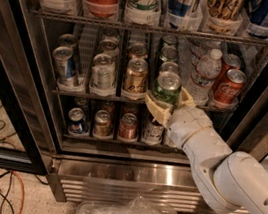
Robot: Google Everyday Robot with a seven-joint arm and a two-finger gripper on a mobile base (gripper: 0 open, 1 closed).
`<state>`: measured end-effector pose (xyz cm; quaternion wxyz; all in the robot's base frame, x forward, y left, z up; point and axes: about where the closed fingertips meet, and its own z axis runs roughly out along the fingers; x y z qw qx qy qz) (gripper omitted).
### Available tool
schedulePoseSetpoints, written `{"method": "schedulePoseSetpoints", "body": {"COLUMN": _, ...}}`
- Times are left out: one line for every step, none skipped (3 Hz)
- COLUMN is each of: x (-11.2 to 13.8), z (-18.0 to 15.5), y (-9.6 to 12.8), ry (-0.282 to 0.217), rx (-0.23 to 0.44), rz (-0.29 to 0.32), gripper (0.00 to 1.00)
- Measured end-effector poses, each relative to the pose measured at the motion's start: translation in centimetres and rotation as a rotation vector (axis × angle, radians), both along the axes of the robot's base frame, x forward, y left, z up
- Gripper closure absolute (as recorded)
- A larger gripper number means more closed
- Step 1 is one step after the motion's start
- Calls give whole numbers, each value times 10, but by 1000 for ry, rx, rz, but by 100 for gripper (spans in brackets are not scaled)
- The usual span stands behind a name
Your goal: Pick green can from middle shelf of fridge
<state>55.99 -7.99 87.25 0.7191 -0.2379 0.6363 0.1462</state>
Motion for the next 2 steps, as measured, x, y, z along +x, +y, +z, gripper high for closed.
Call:
{"method": "schedulePoseSetpoints", "body": {"x": -20, "z": -2, "y": 12, "ry": 8, "rx": -14, "rz": 69, "gripper": 100}}
{"method": "schedulePoseSetpoints", "body": {"x": -42, "z": -7, "y": 24, "ry": 20, "rx": -28, "rz": 139, "gripper": 100}}
